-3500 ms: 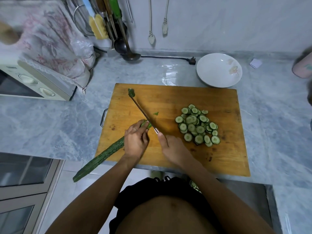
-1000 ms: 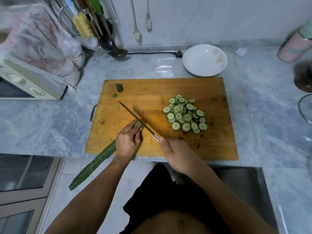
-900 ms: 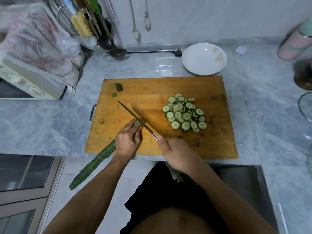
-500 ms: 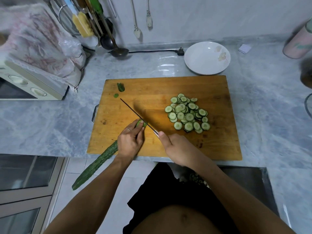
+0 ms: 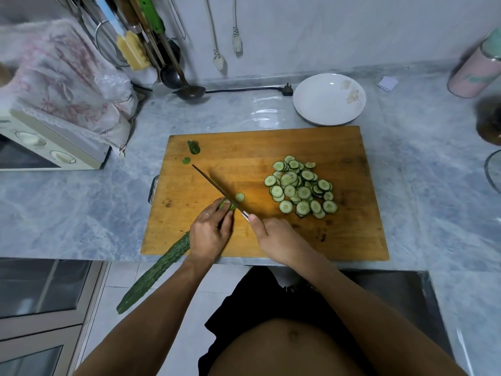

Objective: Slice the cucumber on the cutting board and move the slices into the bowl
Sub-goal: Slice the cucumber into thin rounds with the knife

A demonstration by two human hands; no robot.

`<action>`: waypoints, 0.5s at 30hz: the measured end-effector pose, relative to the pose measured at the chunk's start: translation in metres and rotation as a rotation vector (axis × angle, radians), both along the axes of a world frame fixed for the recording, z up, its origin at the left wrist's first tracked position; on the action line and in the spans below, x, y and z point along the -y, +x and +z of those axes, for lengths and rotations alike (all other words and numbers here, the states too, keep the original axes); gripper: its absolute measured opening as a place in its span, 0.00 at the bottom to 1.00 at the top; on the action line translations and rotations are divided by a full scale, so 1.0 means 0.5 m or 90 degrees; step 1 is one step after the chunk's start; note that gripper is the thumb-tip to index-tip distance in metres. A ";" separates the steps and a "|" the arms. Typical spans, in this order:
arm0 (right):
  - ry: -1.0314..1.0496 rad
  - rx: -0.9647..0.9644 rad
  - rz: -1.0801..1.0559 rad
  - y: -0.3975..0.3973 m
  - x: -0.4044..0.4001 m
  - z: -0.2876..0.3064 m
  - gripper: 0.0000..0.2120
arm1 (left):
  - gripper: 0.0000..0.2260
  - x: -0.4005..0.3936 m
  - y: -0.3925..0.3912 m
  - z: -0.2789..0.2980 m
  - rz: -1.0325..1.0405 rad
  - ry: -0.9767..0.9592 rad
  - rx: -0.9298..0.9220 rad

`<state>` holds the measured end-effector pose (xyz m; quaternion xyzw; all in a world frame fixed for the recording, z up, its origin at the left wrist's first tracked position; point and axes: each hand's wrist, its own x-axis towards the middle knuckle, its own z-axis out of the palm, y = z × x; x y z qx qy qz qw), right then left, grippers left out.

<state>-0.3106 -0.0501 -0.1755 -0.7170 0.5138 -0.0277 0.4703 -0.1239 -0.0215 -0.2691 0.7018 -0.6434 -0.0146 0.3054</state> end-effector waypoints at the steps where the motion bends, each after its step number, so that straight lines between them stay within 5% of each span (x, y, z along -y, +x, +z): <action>1: -0.005 0.002 0.002 -0.006 -0.001 0.004 0.29 | 0.14 0.000 0.001 0.002 -0.003 0.005 -0.009; 15: -0.027 0.015 0.044 -0.022 -0.028 0.034 0.30 | 0.18 -0.003 0.007 -0.006 0.001 0.027 -0.068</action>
